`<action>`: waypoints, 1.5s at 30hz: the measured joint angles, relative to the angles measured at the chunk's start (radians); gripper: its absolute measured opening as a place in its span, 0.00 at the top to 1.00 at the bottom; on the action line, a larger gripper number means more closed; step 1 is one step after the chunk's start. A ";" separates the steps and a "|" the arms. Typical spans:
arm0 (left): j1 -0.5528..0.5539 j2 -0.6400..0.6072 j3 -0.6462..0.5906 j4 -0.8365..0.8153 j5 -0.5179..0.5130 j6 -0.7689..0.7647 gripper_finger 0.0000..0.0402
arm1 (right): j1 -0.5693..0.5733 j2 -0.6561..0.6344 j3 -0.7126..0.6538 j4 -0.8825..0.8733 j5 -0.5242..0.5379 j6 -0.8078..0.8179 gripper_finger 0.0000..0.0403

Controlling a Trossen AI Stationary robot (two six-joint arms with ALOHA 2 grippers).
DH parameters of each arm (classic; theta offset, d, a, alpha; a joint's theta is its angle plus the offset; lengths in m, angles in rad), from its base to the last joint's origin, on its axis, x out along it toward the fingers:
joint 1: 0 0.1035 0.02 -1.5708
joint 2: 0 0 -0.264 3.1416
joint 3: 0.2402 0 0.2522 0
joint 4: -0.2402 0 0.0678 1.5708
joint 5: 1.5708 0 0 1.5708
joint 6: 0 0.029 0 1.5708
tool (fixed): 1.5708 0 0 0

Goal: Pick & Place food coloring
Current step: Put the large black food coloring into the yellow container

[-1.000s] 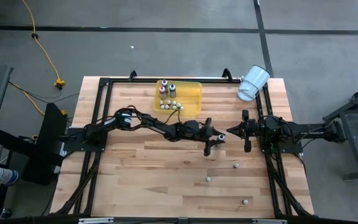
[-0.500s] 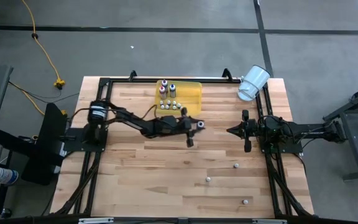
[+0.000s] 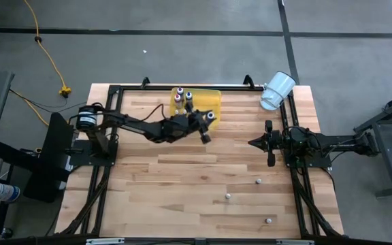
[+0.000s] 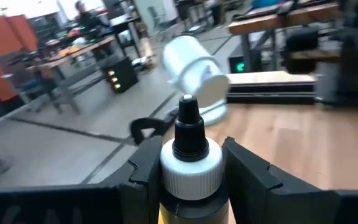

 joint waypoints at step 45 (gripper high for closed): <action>0.165 0.342 0.567 -0.861 -0.430 -0.782 0.70 | 0.000 0.000 0.000 0.000 -0.003 0.000 1.00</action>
